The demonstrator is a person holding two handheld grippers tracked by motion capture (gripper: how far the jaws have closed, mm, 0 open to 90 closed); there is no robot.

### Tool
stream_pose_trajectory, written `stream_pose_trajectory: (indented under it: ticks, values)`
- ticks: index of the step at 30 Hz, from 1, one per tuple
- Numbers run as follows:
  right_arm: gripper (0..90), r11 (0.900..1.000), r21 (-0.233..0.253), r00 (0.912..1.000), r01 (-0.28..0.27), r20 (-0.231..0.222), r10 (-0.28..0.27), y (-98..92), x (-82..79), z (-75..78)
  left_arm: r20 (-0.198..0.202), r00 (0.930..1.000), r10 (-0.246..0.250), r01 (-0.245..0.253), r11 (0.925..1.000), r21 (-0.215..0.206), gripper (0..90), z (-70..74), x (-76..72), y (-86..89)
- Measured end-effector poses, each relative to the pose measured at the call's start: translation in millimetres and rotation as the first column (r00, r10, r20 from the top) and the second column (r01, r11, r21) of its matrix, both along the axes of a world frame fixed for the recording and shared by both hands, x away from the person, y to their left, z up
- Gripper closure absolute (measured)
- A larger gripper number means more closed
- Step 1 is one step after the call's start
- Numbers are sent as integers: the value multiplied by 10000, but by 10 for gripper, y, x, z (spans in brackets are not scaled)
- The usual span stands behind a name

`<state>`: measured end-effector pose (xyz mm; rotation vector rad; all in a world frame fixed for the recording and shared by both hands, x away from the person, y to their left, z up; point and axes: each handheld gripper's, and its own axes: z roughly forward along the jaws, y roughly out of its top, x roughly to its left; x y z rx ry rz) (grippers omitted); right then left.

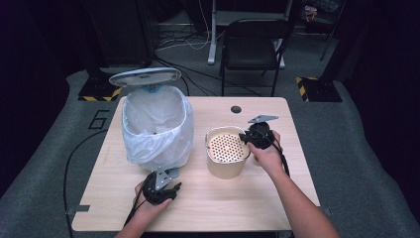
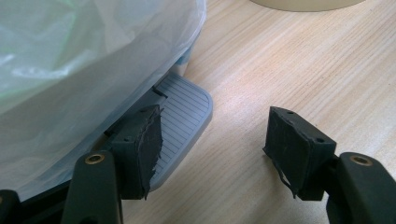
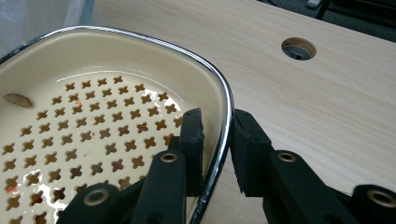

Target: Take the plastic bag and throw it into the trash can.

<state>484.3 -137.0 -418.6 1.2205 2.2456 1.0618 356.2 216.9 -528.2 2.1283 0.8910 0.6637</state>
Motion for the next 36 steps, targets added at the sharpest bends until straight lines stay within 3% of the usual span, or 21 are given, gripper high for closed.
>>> stream_pose_trajectory:
  ticks: [8,26,30,36]
  values:
    - [794,9994,132,9993,-321,-161,323,39,-71,11,56,10000,34,-34,10000,11,362,-4,-1,-5]
    - [795,9966,332,9967,-756,-268,765,35,-446,1,1,10000,-9,9,10000,26,362,0,-1,-3]
    - [771,9963,261,9963,-819,-223,825,27,-490,11,5,10000,-10,10,10000,28,362,0,-1,-3]
    - [678,9953,519,9965,-822,-88,827,-21,-507,69,17,10000,-3,3,10000,21,362,-2,-1,-4]
